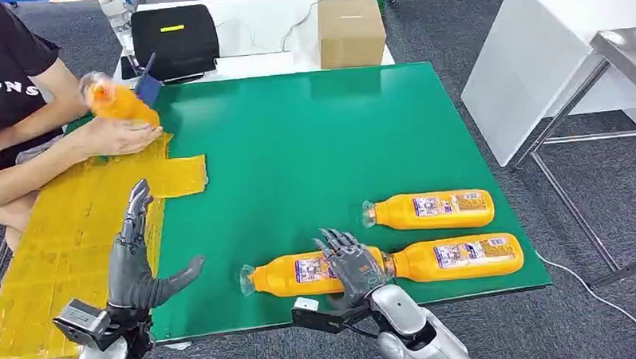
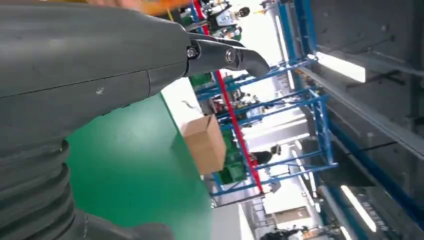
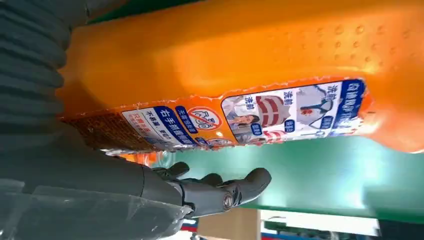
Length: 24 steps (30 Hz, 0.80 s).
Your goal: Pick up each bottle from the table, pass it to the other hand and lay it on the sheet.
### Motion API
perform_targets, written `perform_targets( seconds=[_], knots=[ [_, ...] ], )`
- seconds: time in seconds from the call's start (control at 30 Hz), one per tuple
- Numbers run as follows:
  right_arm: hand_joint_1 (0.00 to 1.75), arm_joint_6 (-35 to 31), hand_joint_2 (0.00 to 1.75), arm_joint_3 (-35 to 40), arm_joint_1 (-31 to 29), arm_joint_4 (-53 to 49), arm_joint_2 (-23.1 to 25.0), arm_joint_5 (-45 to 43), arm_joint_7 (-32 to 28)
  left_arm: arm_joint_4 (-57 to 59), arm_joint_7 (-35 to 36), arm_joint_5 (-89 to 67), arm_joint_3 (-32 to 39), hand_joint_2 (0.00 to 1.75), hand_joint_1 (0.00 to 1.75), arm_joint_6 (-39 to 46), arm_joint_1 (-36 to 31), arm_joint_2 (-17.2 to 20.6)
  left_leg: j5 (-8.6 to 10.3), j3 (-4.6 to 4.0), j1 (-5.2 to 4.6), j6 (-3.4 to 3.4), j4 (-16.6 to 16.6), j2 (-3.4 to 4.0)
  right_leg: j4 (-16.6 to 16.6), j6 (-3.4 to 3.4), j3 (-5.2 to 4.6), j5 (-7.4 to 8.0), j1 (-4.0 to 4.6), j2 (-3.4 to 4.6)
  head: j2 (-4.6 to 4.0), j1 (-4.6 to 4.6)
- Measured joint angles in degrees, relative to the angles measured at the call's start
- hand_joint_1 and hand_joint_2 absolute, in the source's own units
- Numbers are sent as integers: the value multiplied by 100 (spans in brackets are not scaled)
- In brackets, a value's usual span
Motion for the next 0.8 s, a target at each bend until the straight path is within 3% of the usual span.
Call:
perform_targets(
  seconds=[0.03, 0.07, 0.33, 0.37, 0.4, 0.57, 0.6, 0.63, 0.8],
  knots=[
    [16, 25, 175, 0, -20, 22, 7, 22, 31, -33, 0, 13, 0, 175, 0, -18, 22, -2, 0, 2, 0, 0, 0, 0, 0, 0, 0, 0, 0, 0, 0, 0],
    [49, 53, 175, -4, -46, 66, 18, 53, 75, -75, 0, 22, 0, 175, 0, -42, 35, -11, 0, 3, 0, 0, 0, 0, 0, 0, 1, 0, -1, 0, 0, -4],
    [49, 188, 175, 0, -258, 381, 61, 134, 116, -96, 33, -2, 18, 175, 0, 11, 35, -48, -1, 24, -1, 1, 0, -2, -3, -8, 5, -7, -1, 0, 0, -2],
    [133, 188, 175, 2, -270, 402, 68, 138, 116, -96, 33, -2, 20, 175, 0, 11, 35, -48, -1, 25, -1, 1, 0, -2, -2, -8, 5, -7, -1, 0, 0, -2],
    [175, 188, 175, 2, -280, 418, 74, 138, 118, -96, 33, -2, 22, 175, 0, 11, 35, -50, -1, 26, -1, 1, 0, -1, -2, -8, 8, -7, -1, 0, 0, -2],
    [175, 188, 175, 2, -315, 479, 88, 140, 123, -96, 35, -2, 31, 175, 0, 11, 34, -50, 0, 29, -1, 2, 0, 0, -2, -6, 19, -4, -1, 0, 0, -2],
    [164, 191, 175, 2, -332, 496, 92, 138, 123, -94, 35, 0, 33, 175, 0, 13, 32, -52, 1, 30, -1, 2, 0, -1, -2, -6, 17, -4, -1, 0, 0, -2],
    [175, 193, 175, 2, -353, 522, 96, 132, 123, -90, 35, 2, 33, 175, 0, 20, 26, -52, 1, 32, -1, 2, 0, -1, -2, -6, 12, -5, -1, 0, 0, 0],
    [175, 186, 175, 0, -400, 586, 127, 26, 90, -44, 55, 18, 61, 175, 0, 76, -3, -79, 0, 36, -1, 2, 0, 0, -2, -7, 13, -6, -1, 0, 0, -2]
  ],
)
